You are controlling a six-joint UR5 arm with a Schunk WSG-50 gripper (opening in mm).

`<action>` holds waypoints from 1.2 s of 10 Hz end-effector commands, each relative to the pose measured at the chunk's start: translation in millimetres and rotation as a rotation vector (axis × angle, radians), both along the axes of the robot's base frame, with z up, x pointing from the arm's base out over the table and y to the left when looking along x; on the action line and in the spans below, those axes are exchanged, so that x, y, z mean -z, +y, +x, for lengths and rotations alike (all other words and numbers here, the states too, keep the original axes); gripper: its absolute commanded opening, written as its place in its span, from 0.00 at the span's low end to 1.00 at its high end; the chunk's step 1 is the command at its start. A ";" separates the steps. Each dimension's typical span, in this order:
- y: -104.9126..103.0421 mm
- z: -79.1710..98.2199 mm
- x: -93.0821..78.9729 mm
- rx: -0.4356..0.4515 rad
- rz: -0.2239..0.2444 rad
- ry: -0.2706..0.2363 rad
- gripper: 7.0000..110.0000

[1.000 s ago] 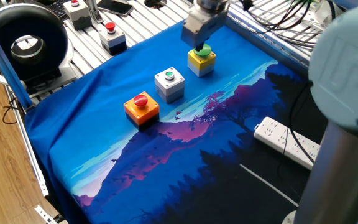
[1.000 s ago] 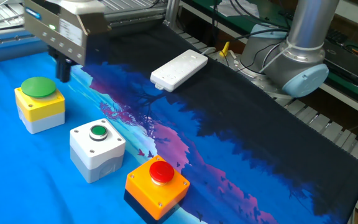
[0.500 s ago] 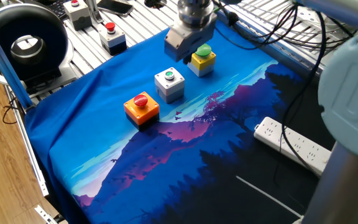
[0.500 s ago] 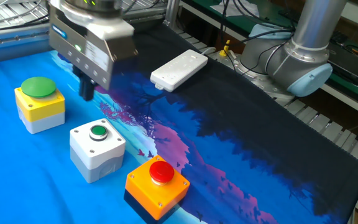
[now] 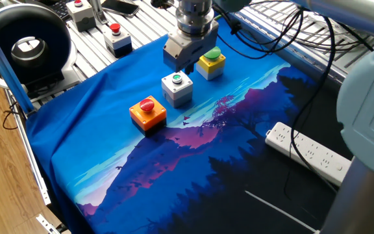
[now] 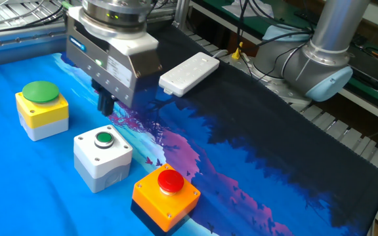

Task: Press three buttons from left to right in sequence

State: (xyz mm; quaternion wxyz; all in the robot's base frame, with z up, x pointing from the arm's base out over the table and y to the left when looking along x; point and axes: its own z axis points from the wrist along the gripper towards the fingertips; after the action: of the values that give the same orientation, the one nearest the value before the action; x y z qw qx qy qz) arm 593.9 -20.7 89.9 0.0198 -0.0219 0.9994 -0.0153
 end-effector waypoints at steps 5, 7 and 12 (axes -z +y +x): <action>4.4 16.8 -5.1 0.005 0.006 0.004 0.00; 15.3 17.5 -3.4 0.025 0.007 0.003 0.00; 15.7 25.2 9.3 0.023 0.003 -0.009 0.00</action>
State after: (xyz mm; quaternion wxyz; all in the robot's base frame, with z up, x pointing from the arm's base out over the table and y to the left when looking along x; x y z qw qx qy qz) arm 614.2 -7.1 84.6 0.0199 -0.0131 0.9995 -0.0196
